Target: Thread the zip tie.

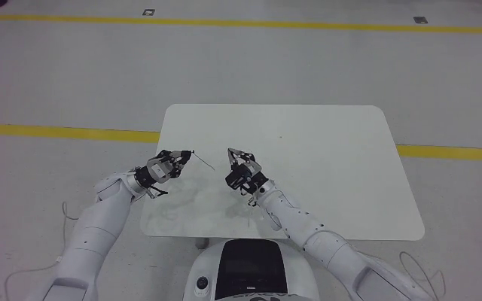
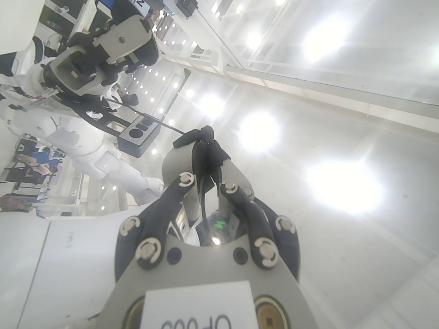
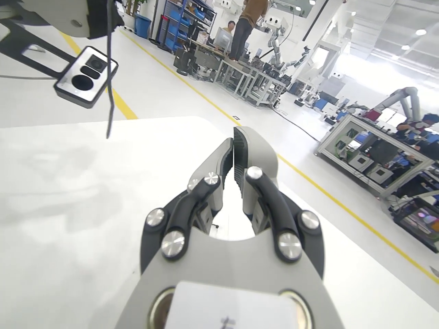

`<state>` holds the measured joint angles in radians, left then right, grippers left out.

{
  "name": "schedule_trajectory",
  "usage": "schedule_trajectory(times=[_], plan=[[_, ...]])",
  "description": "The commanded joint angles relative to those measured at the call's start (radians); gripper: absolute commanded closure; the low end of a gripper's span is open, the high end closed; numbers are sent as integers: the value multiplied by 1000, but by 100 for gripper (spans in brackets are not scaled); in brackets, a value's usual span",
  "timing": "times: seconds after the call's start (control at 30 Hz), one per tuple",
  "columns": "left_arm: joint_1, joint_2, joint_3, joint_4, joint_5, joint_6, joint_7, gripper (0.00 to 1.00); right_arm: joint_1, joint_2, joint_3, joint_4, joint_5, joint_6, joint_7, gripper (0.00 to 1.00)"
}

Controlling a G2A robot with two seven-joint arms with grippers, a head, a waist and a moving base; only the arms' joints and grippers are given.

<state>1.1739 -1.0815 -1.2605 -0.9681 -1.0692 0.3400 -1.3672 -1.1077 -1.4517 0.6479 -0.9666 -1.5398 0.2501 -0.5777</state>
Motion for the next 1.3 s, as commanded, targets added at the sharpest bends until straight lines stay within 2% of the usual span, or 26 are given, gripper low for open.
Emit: schedule_trajectory(times=[0.0, 0.2, 0.23, 0.27, 0.37, 0.43, 0.53, 0.6, 0.63, 0.9, 1.07, 1.2, 1.27], plan=[[0, 0, 0, 0, 0, 0, 0, 100, 0, 0, -1, 1, -1, 5, 1, 0], [1, 0, 1, -2, 0, -2, 6, 100, 0, 0, -1, 1, -1, 5, 1, 0], [6, -2, 4, -14, -4, -7, 18, 100, -2, -1, 1, -3, 6, 0, 1, 0], [12, -2, 7, -25, -12, -11, 10, 100, -10, 0, 13, -18, 39, -27, -5, 0], [24, 4, -8, -33, -2, -58, -3, 100, -27, 15, 69, -41, 132, -175, -45, 0], [30, 10, -27, -33, -6, -89, -13, 100, -37, 28, 109, -51, 201, -323, -62, 0], [40, 17, -54, -44, -10, -145, -23, 100, -48, 45, 155, -62, 259, -455, -34, 0], [53, 20, -62, -69, -15, -166, -23, 100, -55, 51, 181, -80, 309, -523, -17, 0], [63, 22, -68, -76, -19, -173, -23, 100, -56, 52, 186, -82, 315, -528, -16, 0], [63, 22, -68, -79, -19, -175, -17, 100, -58, 52, 187, -83, 316, -527, -12, 0], [87, 24, -88, -155, -50, -250, -23, 100, -76, 54, 224, -92, 394, -561, 26, 0], [98, 26, -115, -185, -87, -314, -23, 100, -88, 57, 257, -95, 450, -582, 36, 0], [103, 26, -119, -205, -95, -331, -23, 100, -93, 58, 267, -97, 469, -590, 38, 0]])
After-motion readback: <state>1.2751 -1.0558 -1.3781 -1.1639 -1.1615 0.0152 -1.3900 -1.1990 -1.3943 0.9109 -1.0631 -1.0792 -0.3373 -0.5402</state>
